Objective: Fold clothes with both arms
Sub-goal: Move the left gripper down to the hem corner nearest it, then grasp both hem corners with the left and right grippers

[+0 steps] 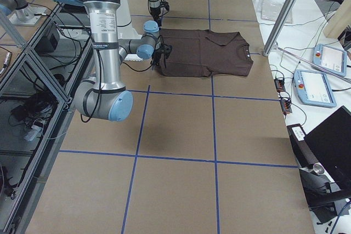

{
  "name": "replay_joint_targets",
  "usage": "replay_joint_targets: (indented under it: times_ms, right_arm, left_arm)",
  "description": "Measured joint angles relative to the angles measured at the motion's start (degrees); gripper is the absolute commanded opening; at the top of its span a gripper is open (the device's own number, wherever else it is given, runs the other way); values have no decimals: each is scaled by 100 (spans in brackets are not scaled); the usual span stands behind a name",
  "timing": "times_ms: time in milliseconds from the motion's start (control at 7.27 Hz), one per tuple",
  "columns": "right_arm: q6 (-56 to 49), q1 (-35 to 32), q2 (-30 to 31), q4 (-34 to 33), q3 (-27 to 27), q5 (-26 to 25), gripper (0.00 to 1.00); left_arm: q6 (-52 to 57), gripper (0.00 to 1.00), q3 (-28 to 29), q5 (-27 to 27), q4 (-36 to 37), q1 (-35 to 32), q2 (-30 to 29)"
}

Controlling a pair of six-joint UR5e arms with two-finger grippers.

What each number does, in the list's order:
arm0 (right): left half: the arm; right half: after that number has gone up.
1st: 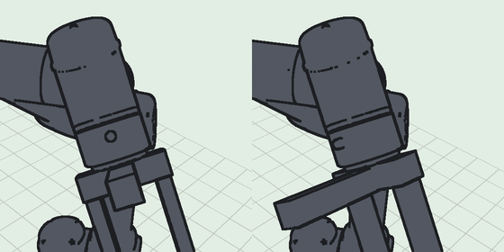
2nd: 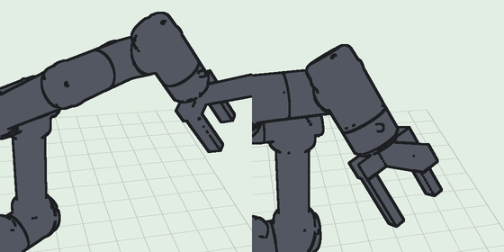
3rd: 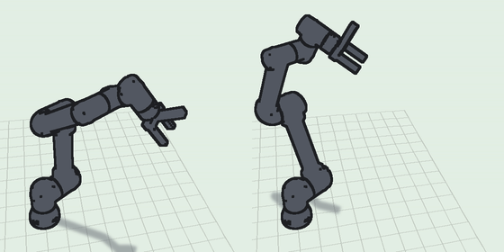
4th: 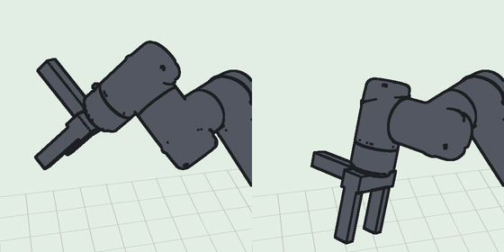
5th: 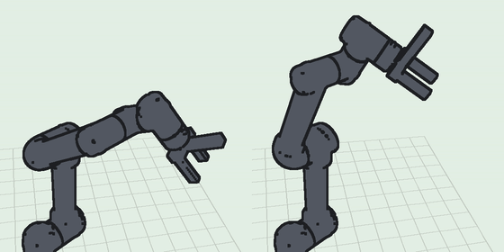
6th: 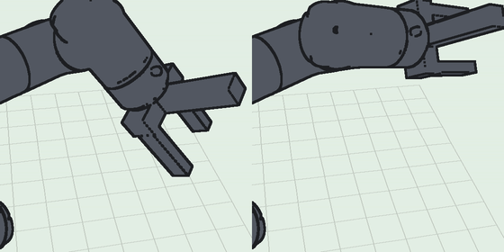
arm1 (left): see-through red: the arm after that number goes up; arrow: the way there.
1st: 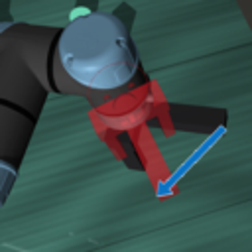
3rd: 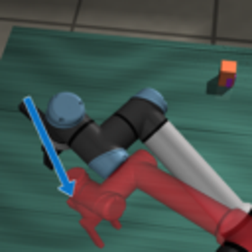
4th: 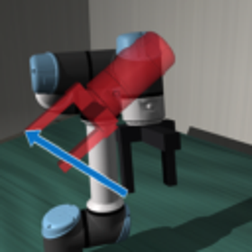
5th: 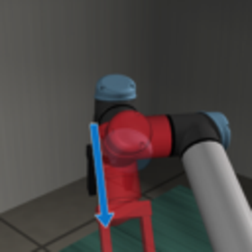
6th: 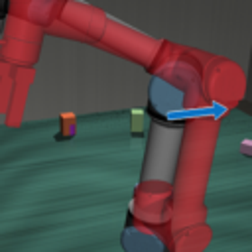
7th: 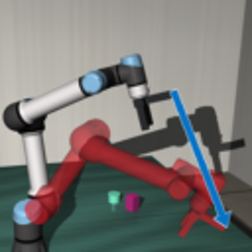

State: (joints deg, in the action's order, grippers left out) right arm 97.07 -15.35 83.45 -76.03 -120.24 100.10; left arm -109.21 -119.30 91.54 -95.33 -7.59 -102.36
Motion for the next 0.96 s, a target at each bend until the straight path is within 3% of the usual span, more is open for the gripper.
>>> replay_joint_targets:
  times_ms: [688,963]
  right_arm:
    - [-6,-46,-7,0,-16,22,0]
    - [-11,-101,-8,0,-17,46,0]
  left_arm:
    - [-21,89,224,-57,15,11,13]
    - [-22,77,243,-63,15,9,7]
